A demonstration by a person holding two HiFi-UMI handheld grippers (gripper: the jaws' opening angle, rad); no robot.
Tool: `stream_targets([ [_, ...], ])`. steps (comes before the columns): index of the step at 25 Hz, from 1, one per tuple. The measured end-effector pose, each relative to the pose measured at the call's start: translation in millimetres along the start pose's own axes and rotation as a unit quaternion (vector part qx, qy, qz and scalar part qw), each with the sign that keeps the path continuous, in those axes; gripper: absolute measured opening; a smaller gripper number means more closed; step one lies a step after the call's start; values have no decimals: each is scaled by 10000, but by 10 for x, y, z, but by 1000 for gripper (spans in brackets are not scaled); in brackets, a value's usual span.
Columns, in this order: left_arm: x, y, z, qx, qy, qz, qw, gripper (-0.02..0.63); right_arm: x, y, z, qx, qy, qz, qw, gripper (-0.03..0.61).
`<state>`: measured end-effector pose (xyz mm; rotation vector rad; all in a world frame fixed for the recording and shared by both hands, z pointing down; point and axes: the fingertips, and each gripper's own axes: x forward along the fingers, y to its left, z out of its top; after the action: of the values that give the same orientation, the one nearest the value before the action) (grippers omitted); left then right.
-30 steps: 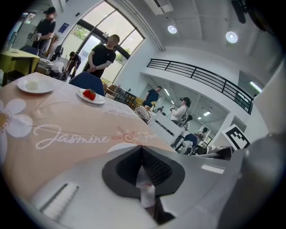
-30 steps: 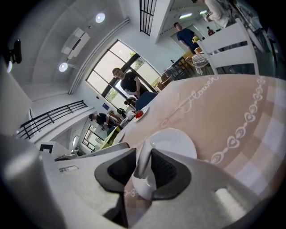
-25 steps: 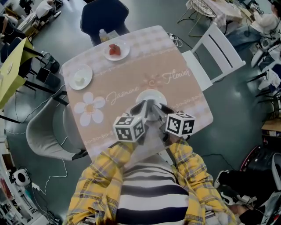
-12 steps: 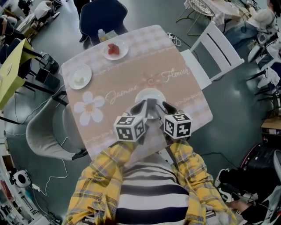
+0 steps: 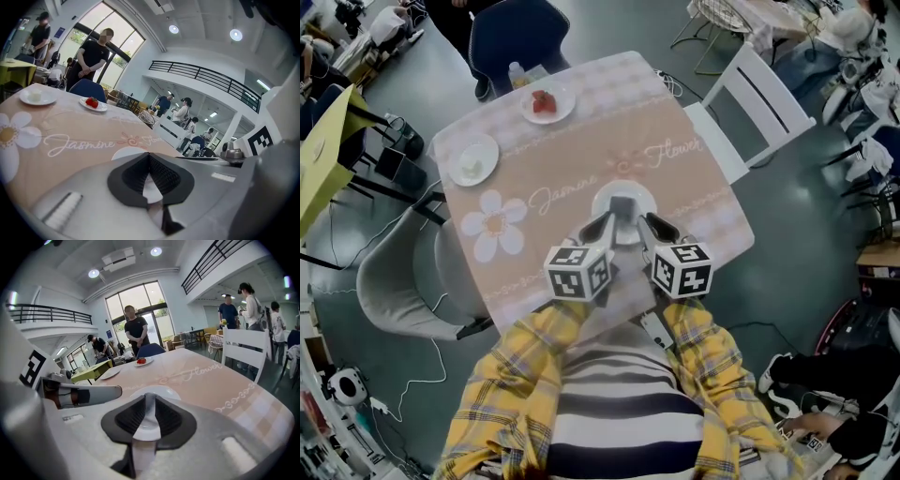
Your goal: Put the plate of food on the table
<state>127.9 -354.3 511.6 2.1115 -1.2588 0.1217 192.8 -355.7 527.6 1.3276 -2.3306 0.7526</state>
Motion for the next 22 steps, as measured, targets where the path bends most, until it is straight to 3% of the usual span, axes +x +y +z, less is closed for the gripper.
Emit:
stream_targets([
  [22,-907,183,-168,170,49,-340,9993,-8,-319,759,-318,149,-228,-454,9986,-3],
])
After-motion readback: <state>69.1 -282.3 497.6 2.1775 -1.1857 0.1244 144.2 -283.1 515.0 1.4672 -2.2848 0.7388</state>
